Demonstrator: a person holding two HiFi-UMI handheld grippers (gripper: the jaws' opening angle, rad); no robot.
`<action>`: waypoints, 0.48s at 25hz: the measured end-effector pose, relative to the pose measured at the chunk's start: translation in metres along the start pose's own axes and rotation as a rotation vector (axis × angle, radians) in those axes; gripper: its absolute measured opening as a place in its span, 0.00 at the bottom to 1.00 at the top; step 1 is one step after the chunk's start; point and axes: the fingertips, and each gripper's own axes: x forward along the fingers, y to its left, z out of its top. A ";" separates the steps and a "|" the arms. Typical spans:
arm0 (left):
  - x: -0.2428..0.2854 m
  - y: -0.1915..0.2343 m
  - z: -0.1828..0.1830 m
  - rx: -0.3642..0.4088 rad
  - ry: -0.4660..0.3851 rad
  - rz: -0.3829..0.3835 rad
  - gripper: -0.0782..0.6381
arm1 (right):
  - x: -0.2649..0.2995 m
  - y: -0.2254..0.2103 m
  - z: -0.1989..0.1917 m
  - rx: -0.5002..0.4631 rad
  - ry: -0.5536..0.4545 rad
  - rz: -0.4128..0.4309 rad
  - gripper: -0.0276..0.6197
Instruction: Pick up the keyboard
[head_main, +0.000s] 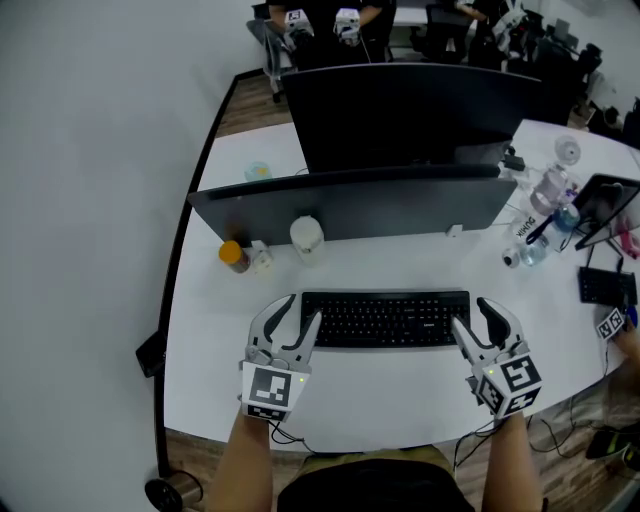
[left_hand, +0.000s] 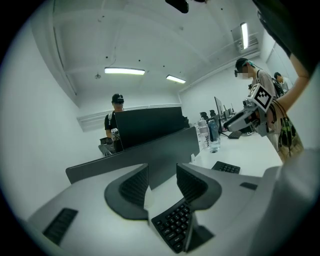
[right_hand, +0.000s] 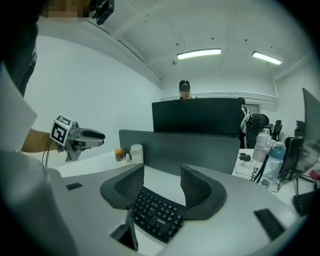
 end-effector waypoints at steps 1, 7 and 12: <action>0.001 0.001 -0.005 -0.008 0.011 0.002 0.34 | 0.002 -0.002 -0.004 -0.001 0.013 0.002 0.37; 0.010 0.000 -0.031 -0.036 0.071 -0.009 0.43 | 0.013 -0.015 -0.019 0.029 0.058 0.005 0.40; 0.020 0.000 -0.046 -0.062 0.112 -0.027 0.46 | 0.023 -0.027 -0.032 0.045 0.089 -0.008 0.42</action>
